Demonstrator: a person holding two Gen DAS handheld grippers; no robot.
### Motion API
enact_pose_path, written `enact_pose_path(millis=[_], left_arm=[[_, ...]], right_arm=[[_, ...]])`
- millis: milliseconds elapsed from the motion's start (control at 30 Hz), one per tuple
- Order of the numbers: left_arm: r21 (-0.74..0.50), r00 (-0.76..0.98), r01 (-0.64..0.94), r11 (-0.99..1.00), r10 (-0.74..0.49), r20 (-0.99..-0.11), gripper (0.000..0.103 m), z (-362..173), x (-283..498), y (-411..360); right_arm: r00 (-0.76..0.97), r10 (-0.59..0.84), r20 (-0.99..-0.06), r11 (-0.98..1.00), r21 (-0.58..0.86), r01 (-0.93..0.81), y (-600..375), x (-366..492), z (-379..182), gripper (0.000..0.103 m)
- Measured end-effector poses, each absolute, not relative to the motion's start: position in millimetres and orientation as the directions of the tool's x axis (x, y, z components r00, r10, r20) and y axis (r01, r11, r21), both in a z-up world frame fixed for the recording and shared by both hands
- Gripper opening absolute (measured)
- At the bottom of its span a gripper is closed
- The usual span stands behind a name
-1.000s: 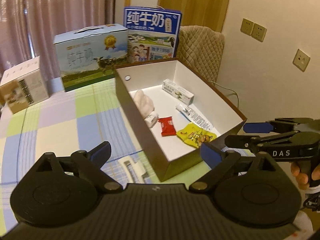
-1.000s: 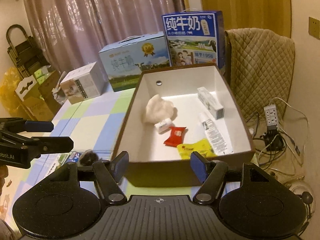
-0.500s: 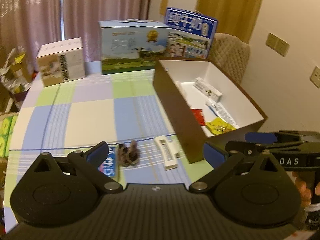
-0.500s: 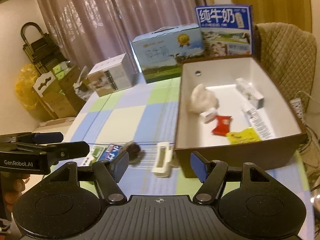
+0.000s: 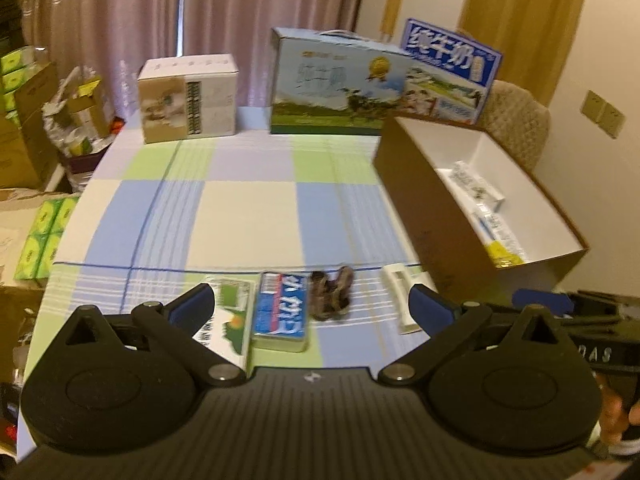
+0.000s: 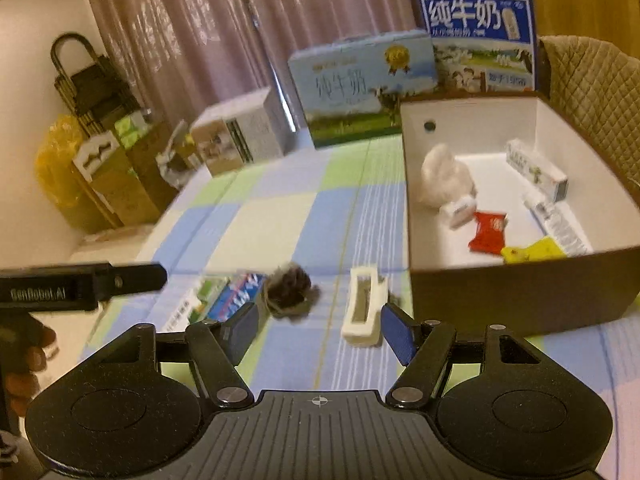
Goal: Organize objects
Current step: 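Lift both tools out of the box and move back over the table, then lower left tool onto white-green medicine box and close on it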
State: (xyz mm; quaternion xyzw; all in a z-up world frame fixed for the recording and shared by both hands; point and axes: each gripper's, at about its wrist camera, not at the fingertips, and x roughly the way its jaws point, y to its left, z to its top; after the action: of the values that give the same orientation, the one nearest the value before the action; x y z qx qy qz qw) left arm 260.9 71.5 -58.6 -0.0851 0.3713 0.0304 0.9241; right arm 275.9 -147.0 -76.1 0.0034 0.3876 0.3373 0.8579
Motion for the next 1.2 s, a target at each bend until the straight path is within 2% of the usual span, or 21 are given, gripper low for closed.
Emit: enact_pose_path(millis=[233,667,1000,1200], left_arm=[[-0.117,0.699,-0.157,0.981,0.026,-0.714,0.101,-81,264,94],[-0.097,0.650,-0.175,0.980,0.041,-0.759,0.095,-107,268,113],[-0.083,0.607,-0.198,0.977,0.056,-0.792,0.095,-123,277,120],[-0.065,0.586,-0.207,0.976,0.071,-0.807,0.096,-132,282,124]], right_arm=[[0.502,0.546,-0.671,0.779,0.185,-0.599,-126,273,-103,0.064],[0.503,0.445,-0.741,0.852,0.178,-0.492,-117,297,-138,0.049],[0.529,0.381,-0.759,0.878,0.116,-0.465,-101,302,-162,0.049],[0.554,0.365,-0.748,0.898,0.126,-0.422,-100,309,-168,0.049]])
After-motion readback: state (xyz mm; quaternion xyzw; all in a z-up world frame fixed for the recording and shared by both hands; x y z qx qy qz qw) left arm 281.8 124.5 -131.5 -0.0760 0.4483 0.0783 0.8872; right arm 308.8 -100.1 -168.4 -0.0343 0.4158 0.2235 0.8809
